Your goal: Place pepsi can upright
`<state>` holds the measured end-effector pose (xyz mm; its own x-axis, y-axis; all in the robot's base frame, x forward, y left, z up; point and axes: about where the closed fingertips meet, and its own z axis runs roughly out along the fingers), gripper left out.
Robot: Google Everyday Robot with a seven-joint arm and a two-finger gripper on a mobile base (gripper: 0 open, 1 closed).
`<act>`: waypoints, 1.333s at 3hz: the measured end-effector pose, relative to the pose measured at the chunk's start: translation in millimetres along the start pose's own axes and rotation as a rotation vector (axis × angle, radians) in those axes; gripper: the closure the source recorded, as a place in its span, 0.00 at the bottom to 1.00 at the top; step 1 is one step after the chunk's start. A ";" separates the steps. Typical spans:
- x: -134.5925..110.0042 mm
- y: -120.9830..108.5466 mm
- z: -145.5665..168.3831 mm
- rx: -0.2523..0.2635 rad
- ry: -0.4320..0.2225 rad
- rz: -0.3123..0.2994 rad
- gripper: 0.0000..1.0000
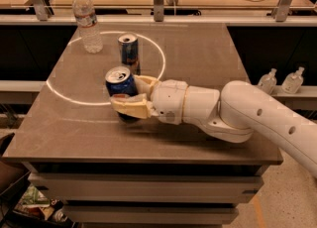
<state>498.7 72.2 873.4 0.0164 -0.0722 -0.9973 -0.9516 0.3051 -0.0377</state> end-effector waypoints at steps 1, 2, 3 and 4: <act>4.1 -1.3 -2.0 0.005 -0.014 0.011 1.00; 3.9 -1.3 -1.9 0.005 -0.014 0.011 0.85; 3.1 0.1 -0.4 0.001 -0.014 0.010 0.62; 2.4 1.4 1.2 -0.002 -0.014 0.009 0.38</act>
Offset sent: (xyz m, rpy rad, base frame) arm 0.0007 -0.0026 -0.0041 0.0165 0.0060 -0.0055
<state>497.8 73.6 870.9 0.0125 -0.0564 -0.9983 -0.9523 0.3036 -0.0290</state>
